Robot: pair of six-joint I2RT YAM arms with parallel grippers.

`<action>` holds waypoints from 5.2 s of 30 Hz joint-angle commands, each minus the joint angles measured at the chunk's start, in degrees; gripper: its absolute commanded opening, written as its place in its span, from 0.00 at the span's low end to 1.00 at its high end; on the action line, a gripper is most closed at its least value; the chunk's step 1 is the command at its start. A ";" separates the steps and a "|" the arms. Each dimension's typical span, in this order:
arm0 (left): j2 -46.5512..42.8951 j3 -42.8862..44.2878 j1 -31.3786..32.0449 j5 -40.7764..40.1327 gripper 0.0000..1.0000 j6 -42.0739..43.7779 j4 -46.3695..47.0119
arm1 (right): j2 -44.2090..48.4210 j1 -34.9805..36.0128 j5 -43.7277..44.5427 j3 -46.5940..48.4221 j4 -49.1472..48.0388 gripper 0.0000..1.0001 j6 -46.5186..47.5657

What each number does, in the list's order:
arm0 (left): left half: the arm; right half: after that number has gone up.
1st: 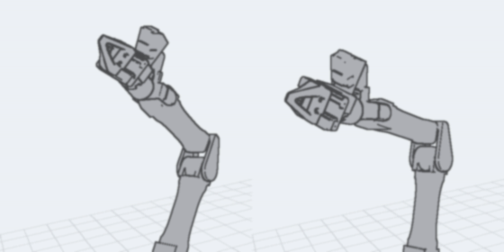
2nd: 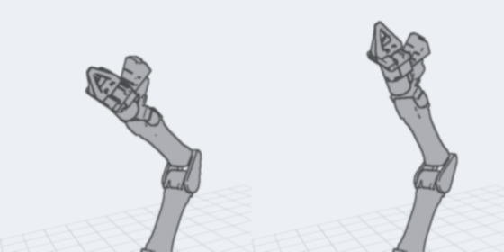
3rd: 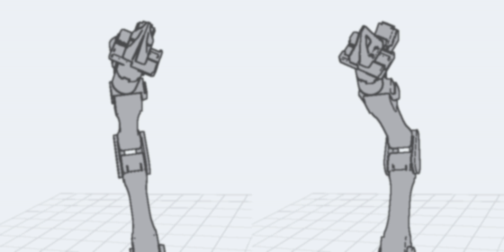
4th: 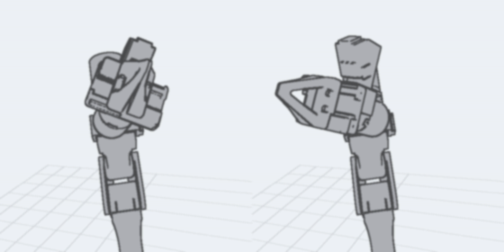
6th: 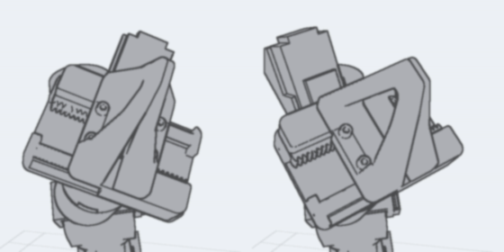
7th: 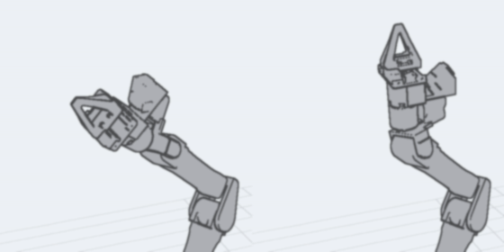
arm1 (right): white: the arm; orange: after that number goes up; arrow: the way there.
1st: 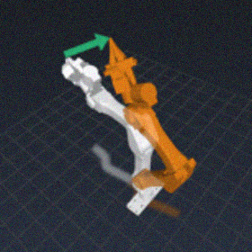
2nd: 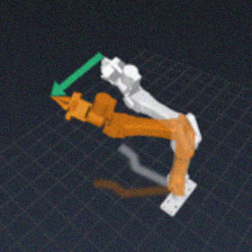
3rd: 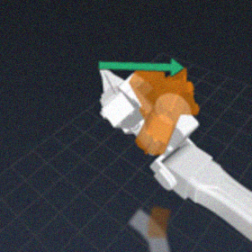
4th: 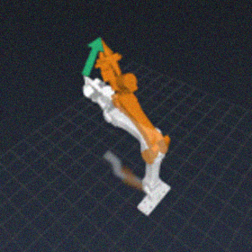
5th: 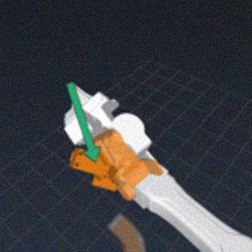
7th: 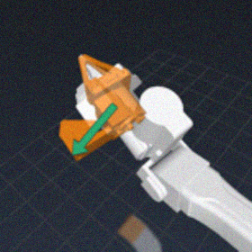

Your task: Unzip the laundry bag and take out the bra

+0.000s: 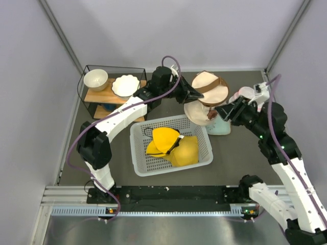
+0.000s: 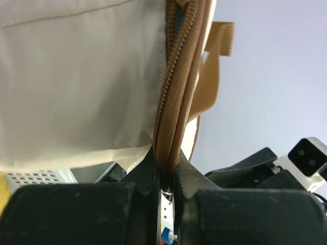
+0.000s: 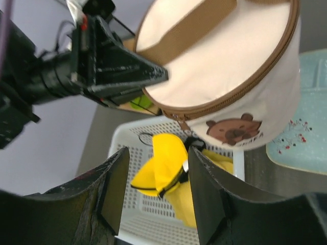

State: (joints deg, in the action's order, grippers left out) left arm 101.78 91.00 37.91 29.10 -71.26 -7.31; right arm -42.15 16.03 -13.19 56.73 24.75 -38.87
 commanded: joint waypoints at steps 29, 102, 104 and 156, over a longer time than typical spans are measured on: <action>-1.14 3.83 -0.56 -2.91 0.00 1.21 0.72 | -21.92 23.70 39.47 13.76 9.09 0.30 12.77; -12.21 -0.11 -6.01 8.08 0.99 17.13 -9.94 | -10.14 22.20 20.75 2.77 3.90 0.00 4.07; -13.71 -4.42 -4.43 7.46 0.99 14.15 -7.12 | -10.23 22.29 20.84 2.86 3.99 0.00 4.24; -3.23 15.61 -8.56 4.32 0.94 26.00 -22.39 | -3.64 10.07 10.20 0.49 3.11 0.00 5.21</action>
State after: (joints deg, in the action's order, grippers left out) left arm 105.91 104.49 29.85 41.78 -48.14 -27.46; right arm -46.13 25.39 -1.52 55.90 31.35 -29.26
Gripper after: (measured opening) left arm 0.942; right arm 0.003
